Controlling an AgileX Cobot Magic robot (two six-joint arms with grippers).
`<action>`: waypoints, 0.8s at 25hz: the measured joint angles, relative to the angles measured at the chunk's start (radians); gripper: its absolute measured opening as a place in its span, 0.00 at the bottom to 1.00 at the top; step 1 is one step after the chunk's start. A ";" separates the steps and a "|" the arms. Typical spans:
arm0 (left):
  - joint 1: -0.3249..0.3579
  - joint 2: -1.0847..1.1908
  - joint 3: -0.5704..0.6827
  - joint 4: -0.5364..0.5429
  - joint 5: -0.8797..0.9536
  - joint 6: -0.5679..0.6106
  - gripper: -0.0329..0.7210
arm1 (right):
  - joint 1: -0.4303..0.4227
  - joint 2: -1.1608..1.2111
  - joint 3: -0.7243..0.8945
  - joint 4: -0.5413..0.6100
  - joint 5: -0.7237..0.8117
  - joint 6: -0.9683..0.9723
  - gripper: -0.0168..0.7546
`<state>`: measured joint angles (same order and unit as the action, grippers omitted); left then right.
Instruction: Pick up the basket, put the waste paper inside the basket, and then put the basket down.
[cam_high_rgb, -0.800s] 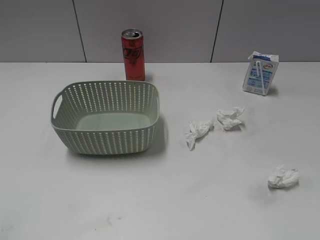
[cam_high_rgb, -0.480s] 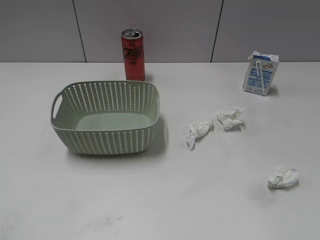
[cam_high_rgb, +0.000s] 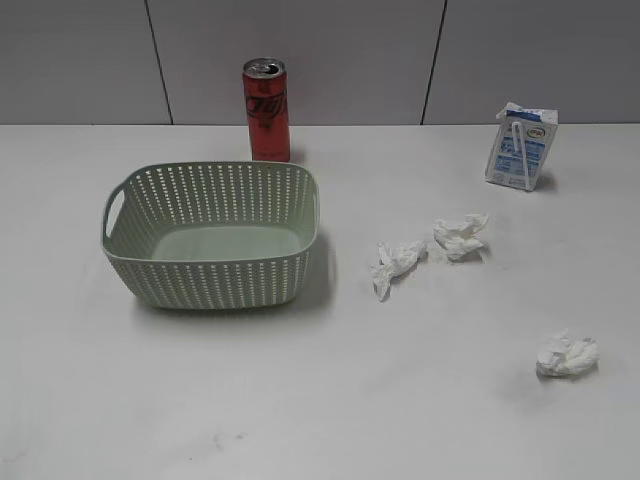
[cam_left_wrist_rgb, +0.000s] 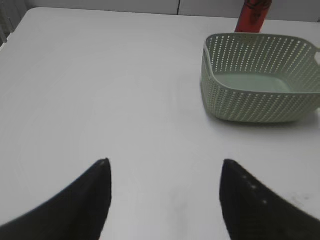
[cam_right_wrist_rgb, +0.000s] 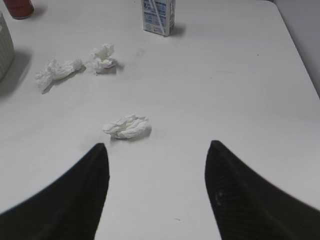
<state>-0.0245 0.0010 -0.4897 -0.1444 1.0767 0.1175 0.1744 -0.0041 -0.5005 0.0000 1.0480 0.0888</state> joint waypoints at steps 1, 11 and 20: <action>0.000 0.017 -0.006 -0.014 -0.008 0.000 0.73 | 0.000 0.000 0.000 0.000 0.000 0.000 0.62; 0.000 0.483 -0.151 -0.152 -0.198 0.005 0.73 | 0.000 0.000 0.000 0.000 0.000 0.000 0.62; -0.077 1.048 -0.430 -0.154 -0.242 0.074 0.73 | 0.000 0.000 0.000 0.000 0.000 0.000 0.62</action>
<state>-0.1019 1.0485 -0.9199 -0.2983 0.8347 0.1919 0.1744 -0.0041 -0.5005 0.0000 1.0480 0.0888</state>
